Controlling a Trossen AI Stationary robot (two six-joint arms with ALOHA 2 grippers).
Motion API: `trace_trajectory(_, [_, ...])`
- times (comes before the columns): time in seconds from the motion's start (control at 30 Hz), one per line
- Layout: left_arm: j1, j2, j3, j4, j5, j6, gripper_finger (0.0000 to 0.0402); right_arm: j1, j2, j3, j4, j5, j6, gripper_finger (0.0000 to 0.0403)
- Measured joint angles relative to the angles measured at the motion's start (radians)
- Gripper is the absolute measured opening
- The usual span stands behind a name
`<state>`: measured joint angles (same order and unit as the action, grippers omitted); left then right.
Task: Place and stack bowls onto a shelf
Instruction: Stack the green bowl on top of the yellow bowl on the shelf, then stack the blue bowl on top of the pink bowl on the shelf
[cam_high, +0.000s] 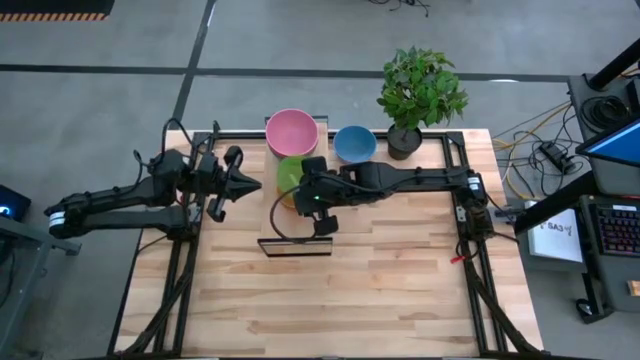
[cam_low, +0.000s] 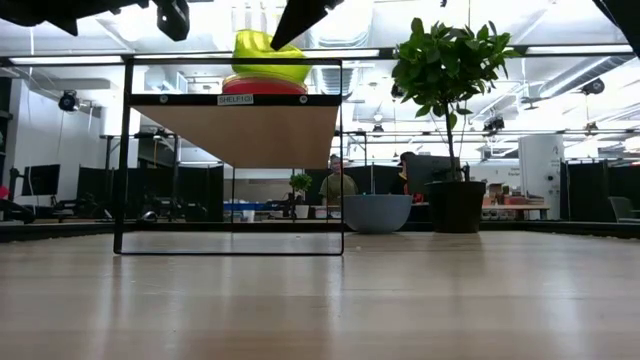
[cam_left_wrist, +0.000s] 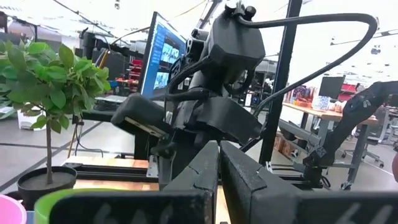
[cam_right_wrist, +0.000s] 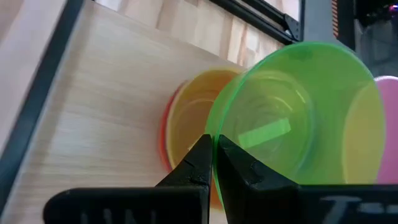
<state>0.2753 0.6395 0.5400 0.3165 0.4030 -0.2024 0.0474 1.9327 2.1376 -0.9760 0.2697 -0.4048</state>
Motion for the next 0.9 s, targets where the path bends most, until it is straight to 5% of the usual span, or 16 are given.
trace_trajectory(0.2, [0.000, 0.002, 0.000, -0.003, 0.000, 0.011, 0.0000, -0.003, 0.002, -0.001, 0.001, -0.041, 0.013, 0.0018])
trace_trajectory(0.57, [0.000, 0.007, 0.000, -0.004, 0.000, 0.000, 0.0000, -0.017, -0.001, -0.001, 0.012, -0.034, 0.035, 0.0095])
trace_trajectory(0.9, [-0.006, 0.053, -0.014, -0.013, 0.000, -0.053, 0.0000, -0.015, -0.056, -0.006, -0.103, -0.094, 0.152, 0.0094])
